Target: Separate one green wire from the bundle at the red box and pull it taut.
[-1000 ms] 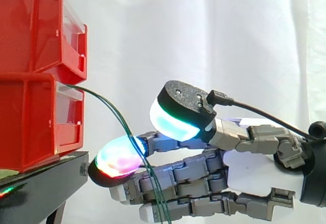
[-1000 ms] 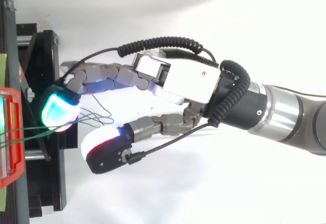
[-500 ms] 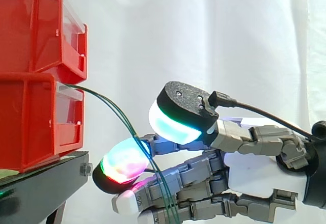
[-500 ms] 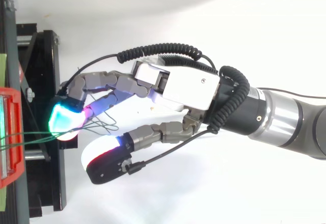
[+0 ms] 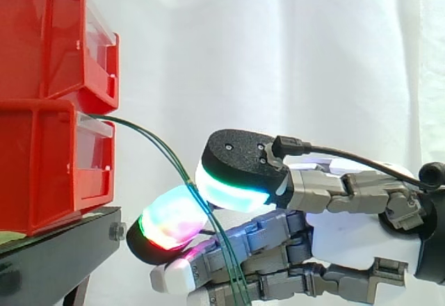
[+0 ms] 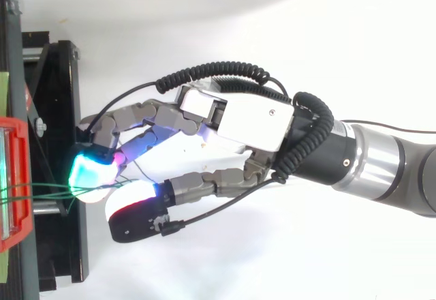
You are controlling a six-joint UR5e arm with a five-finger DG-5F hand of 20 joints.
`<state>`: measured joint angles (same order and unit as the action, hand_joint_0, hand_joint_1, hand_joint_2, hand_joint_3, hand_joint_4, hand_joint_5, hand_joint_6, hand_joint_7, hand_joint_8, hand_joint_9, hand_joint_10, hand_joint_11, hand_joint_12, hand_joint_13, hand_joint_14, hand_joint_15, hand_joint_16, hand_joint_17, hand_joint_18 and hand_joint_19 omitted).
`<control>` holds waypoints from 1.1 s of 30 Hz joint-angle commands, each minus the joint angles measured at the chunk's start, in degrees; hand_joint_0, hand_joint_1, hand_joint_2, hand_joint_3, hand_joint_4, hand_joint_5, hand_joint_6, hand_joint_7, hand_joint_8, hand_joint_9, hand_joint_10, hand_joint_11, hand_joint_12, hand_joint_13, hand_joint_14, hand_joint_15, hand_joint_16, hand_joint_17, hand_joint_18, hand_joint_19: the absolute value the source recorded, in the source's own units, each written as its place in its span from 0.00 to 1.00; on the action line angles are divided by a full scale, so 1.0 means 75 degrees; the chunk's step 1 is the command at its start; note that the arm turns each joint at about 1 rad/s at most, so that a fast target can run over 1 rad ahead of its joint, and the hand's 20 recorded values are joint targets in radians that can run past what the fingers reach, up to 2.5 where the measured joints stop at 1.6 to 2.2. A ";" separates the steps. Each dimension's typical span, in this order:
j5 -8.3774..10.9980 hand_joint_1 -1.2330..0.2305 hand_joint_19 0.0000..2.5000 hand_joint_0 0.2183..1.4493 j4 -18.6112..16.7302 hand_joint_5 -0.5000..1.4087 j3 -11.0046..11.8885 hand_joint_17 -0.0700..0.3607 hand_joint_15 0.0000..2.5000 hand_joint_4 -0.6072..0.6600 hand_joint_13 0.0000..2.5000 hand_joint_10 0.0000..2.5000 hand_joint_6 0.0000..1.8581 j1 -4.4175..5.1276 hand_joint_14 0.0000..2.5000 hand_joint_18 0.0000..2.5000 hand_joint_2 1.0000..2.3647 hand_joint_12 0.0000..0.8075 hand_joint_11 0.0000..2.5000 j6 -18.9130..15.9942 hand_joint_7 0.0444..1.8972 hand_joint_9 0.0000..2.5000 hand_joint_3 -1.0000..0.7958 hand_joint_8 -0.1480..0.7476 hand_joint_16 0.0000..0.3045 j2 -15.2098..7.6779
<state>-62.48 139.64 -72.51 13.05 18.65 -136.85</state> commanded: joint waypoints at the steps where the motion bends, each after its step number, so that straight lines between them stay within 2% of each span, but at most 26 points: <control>1: -0.0001 0.38 0.14 0.29 -0.0032 0.19 0.0000 0.41 0.05 0.63 0.16 0.00 0.44 0.0006 0.00 0.17 0.01 0.42 0.13 -0.0014 0.49 0.33 0.38 0.47 0.15 0.0000; 8: -0.0013 0.40 0.14 0.28 -0.0021 0.19 0.0000 0.41 0.05 0.63 0.17 0.00 0.46 0.0017 0.00 0.17 0.01 0.42 0.13 -0.0143 0.53 0.34 0.42 0.47 0.15 0.0000; 14: -0.0013 0.38 0.14 0.29 0.0003 0.19 0.0000 0.42 0.05 0.63 0.17 0.00 0.48 0.0029 0.00 0.18 0.01 0.44 0.14 -0.0553 0.52 0.35 0.45 0.49 0.16 0.0012; 21: -0.0013 0.33 0.14 0.30 0.0120 0.19 0.0012 0.41 0.05 0.63 0.18 0.01 0.49 0.0041 0.00 0.17 0.01 0.42 0.15 -0.0951 0.53 0.35 0.41 0.48 0.15 0.0012; 26: -0.0013 0.31 0.15 0.30 0.0237 0.20 0.0070 0.41 0.06 0.63 0.18 0.01 0.49 0.0041 0.00 0.18 0.01 0.42 0.15 -0.1022 0.54 0.36 0.36 0.48 0.15 0.0012; 33: -0.0107 0.40 0.15 0.28 0.0882 0.20 0.0351 0.41 0.06 0.63 0.19 0.01 0.48 0.0041 0.00 0.19 0.00 0.42 0.16 -0.1221 0.55 0.38 0.32 0.48 0.15 0.0012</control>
<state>-62.80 144.00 -70.83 13.30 10.31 -136.73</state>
